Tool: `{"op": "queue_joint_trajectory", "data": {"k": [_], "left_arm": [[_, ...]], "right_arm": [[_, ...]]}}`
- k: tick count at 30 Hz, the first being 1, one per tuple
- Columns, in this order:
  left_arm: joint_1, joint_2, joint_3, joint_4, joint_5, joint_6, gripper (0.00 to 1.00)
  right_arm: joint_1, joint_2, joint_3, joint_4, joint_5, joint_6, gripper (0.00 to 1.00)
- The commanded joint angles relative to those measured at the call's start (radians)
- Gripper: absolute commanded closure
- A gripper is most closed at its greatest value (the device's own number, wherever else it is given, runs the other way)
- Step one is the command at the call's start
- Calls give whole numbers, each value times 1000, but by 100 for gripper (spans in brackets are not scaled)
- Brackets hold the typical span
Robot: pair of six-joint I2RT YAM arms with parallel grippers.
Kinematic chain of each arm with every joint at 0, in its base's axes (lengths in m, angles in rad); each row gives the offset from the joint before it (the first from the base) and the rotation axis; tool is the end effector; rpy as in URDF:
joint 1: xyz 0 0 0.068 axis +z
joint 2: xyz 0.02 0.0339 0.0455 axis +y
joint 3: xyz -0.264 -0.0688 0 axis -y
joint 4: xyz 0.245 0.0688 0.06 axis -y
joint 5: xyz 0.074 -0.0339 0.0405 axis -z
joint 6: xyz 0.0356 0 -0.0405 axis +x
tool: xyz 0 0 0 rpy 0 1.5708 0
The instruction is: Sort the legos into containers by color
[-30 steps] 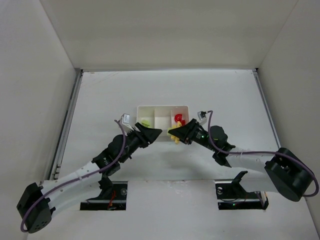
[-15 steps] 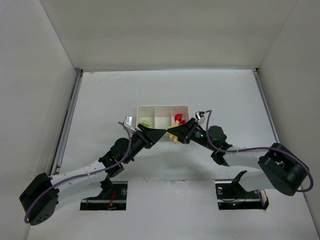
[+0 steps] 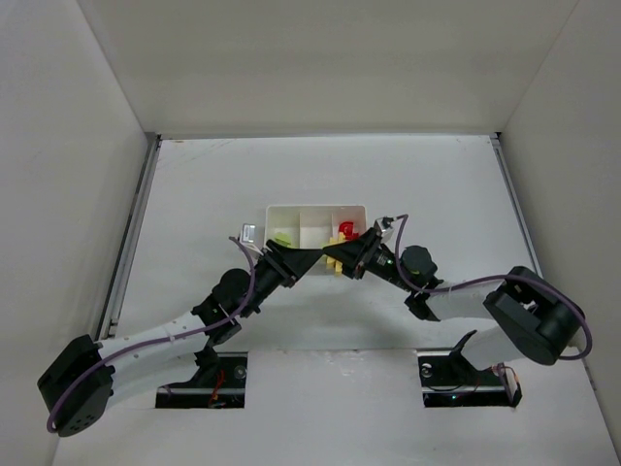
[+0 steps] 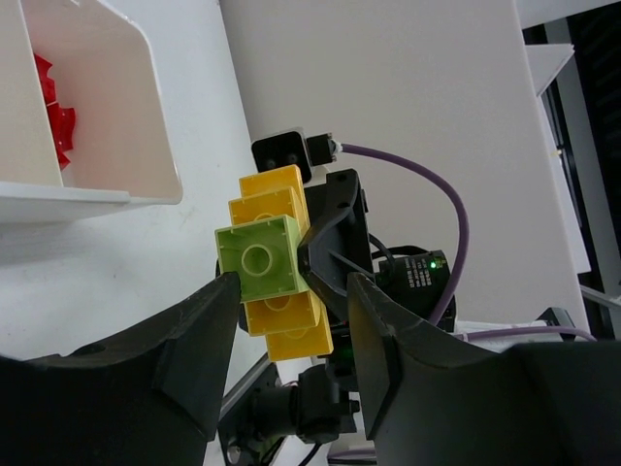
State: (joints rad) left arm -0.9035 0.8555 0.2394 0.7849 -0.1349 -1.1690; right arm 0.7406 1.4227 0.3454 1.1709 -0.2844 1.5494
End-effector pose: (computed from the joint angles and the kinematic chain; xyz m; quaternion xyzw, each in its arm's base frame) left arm 0.1209 -0.1457 0.2385 -0.1362 0.6310 -0.6340 0.4258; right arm 0.1834 0.1812 0.1974 0.1659 0.6539 0.7060 0.2154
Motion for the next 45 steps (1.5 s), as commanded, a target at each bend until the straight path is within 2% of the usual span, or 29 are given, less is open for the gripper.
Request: {"op": "queue_joint_trajectory", "data": {"k": [1, 27, 45], "left_arm": [[-5, -6, -5, 73, 3, -14, 54], [12, -4, -38, 73, 9, -58, 51], [-5, 54, -17, 111, 23, -73, 54]], "right_arm": [[6, 8, 14, 164, 2, 51, 58], [-43, -24, -31, 179, -10, 28, 58], [-2, 71, 1, 234, 2, 35, 58]]}}
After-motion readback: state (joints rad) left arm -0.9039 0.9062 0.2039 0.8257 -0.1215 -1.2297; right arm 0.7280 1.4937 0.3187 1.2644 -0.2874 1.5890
